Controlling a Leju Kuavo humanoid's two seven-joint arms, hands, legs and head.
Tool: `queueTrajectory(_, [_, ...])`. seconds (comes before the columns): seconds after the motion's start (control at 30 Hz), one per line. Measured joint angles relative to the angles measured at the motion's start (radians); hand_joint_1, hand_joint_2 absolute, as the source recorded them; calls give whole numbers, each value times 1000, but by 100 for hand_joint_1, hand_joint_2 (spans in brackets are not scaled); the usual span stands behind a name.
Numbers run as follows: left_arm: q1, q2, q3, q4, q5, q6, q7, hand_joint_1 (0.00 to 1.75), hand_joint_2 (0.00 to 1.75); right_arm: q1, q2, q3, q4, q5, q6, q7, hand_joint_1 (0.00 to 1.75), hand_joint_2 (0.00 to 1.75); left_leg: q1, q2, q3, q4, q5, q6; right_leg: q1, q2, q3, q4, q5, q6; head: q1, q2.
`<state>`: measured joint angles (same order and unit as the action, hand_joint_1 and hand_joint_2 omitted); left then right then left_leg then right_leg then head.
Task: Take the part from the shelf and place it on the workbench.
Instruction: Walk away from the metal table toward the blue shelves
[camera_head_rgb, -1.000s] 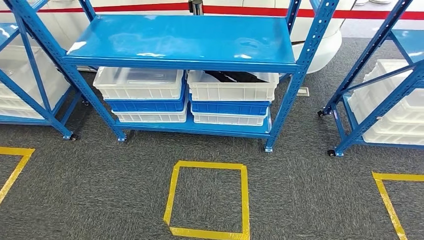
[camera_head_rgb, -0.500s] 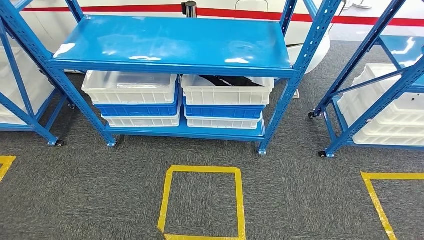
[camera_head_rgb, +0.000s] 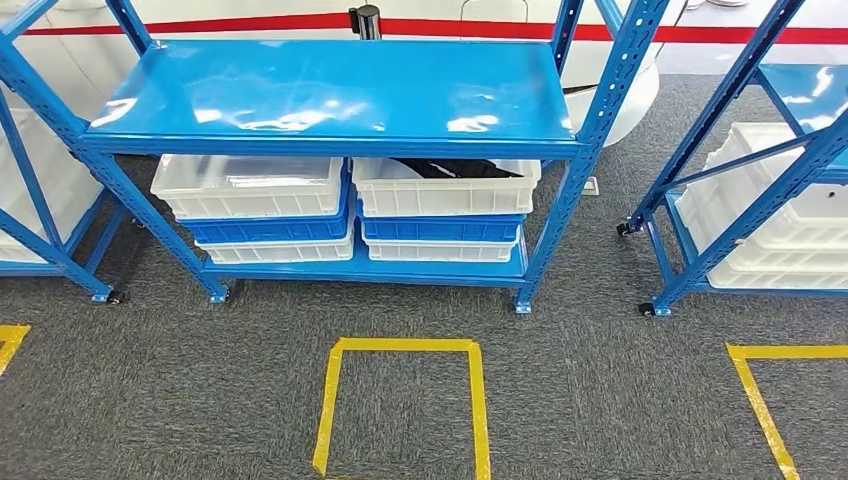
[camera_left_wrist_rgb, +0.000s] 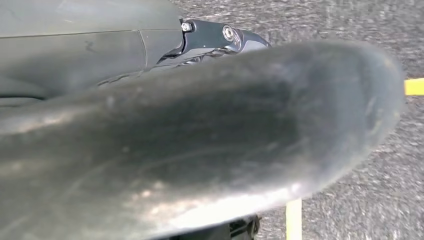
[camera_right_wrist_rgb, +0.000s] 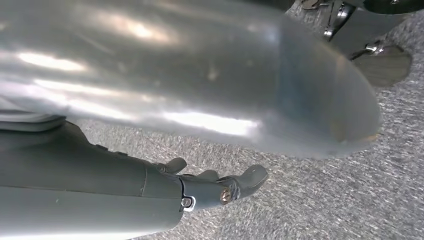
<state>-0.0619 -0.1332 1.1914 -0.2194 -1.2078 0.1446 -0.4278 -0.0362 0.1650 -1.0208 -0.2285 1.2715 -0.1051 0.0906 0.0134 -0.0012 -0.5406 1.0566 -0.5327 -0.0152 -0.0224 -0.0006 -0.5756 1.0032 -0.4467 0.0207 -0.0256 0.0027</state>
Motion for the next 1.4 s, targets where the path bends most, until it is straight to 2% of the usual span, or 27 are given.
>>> queueTrajectory(0.03, [0,0,0,0,0,0,0,0,0,0,0,0,0,0,0,0,0,0,1,-1,-26,56,-28,-3,-2,0,6,-1,-3,-7,-1,0])
queueTrajectory(0.1, [0,0,0,1,0,0,0,0,0,0,0,0,0,0,0,0,0,0,1,-2,-101,192,-83,-7,1,0,15,-1,-11,-18,-1,0])
queueTrajectory(0.13, [1,0,0,1,0,0,0,0,0,0,0,0,0,0,0,0,0,0,2,-2,-132,238,-91,-9,2,2,20,-1,-14,-20,-1,0])
queueTrajectory(0.17, [1,0,0,2,0,0,0,0,0,0,0,0,0,0,0,0,0,0,3,-2,-145,246,-76,-10,2,4,25,-1,-18,-21,-1,0])
queueTrajectory(0.2, [1,0,0,2,1,0,0,0,0,1,0,0,0,0,0,0,0,0,5,-2,-139,215,-42,-9,2,7,32,-1,-22,-19,-1,0])
queueTrajectory(0.27, [2,2,0,2,2,0,0,0,0,1,1,0,0,0,0,0,0,0,8,-2,-90,89,40,-7,2,13,47,-1,-34,-11,-1,0])
queueTrajectory(0.3, [1,2,0,2,3,0,0,0,0,0,1,0,0,0,0,0,0,0,8,-3,-64,32,64,-5,5,15,50,0,-40,-5,-2,0])
queueTrajectory(0.37, [-1,2,0,3,3,0,1,0,0,-2,1,-1,0,0,0,0,0,0,3,-4,-43,-17,69,2,9,16,50,-1,-49,7,-2,0])
queueTrajectory(0.47, [-2,3,0,3,3,0,1,0,0,-3,1,-1,0,1,0,0,0,0,1,-4,-40,-27,67,22,6,14,48,4,-57,23,-1,0])
queueTrajectory(0.53, [-2,3,1,3,4,1,1,0,0,-4,0,-1,0,2,0,0,0,0,5,-3,-35,-33,68,35,5,10,11,77,-92,23,0,0])
queueTrajectory(0.6, [-2,3,1,3,4,1,1,0,0,-4,0,-1,0,2,0,0,0,0,3,-2,-34,-34,63,42,5,9,-70,216,-143,18,1,0])
queueTrajectory(0.63, [-2,3,1,3,4,1,1,0,0,-3,0,-1,0,3,0,0,0,0,2,-3,-32,-34,60,44,5,9,-106,271,-156,20,1,0])
queueTrajectory(0.67, [-2,3,1,3,4,1,1,0,0,-2,0,-1,0,3,0,0,0,0,1,-3,-29,-34,57,45,5,9,-128,294,-152,26,1,0])
queueTrajectory(0.7, [-2,3,1,3,4,0,1,0,0,-2,0,-1,0,3,0,0,0,0,1,-5,-24,-34,53,44,5,9,-127,273,-130,35,1,0])
queueTrajectory(0.77, [-2,2,1,3,3,1,1,0,0,-2,-2,-1,0,4,0,0,0,0,1,-7,-10,-34,43,40,5,6,-77,139,-59,49,2,0])
queueTrajectory(0.8, [-2,1,1,3,3,1,1,0,0,-2,-2,-2,0,4,0,0,0,0,-2,-8,-5,-33,37,35,8,4,-48,74,-29,49,2,0])
queueTrajectory(0.83, [-2,1,1,3,3,1,1,0,0,-3,-2,-2,0,5,0,-1,0,0,-5,-9,-1,-33,31,30,10,3,-28,32,-10,42,1,0])
queueTrajectory(0.9, [-3,1,1,3,3,2,1,0,0,-4,-3,-2,0,5,0,0,0,0,-9,-9,5,-34,24,21,16,3,-15,13,-1,24,0,0])
queueTrajectory(1.0, [-4,1,1,3,3,2,1,0,0,-4,-2,-3,0,5,0,-1,0,0,-5,-6,3,-11,4,6,7,4,-5,5,-2,3,-1,0])
queueTrajectory(1.07, [-4,2,1,3,3,2,2,0,0,-4,-1,-4,0,6,0,-1,0,0,-2,-4,-43,90,-47,-3,2,3,6,2,-8,-9,-2,0])
queueTrajectory(1.13, [-4,1,1,3,3,2,2,0,0,-4,0,-5,0,6,0,-1,0,0,-1,-4,-114,215,-93,-8,3,3,15,2,-14,-17,-3,0])
queueTrajectory(1.17, [-4,1,1,3,3,2,3,0,0,-4,0,-6,0,6,0,-1,0,0,0,-4,-136,245,-92,-10,4,4,19,2,-17,-18,-2,0])
queueTrajectory(1.2, [-3,1,1,3,3,2,3,0,0,-4,0,-6,0,6,0,-1,0,0,2,-3,-140,236,-69,-11,4,6,25,3,-21,-18,-3,0])
queueTrajectory(1.27, [-3,3,1,3,3,4,4,0,0,-4,0,-7,0,6,0,-1,0,0,6,-3,-100,123,15,-10,3,10,38,3,-30,-12,-3,0])
queueTrajectory(1.3, [-3,3,1,3,4,6,4,0,0,-4,1,-7,0,6,0,-2,0,0,7,-3,-73,59,46,-10,6,12,43,5,-36,-6,-3,0])
queueTrajectory(1.33, [-4,3,1,3,5,8,4,0,0,-4,1,-7,0,6,0,-2,0,0,7,-4,-53,13,63,-8,8,13,45,6,-40,0,-3,0])
queueTrajectory(1.4, [-6,2,1,4,8,14,4,0,0,-6,1,-8,0,6,0,-2,0,0,5,-6,-43,-16,65,-3,14,14,44,9,-46,2,-2,0])
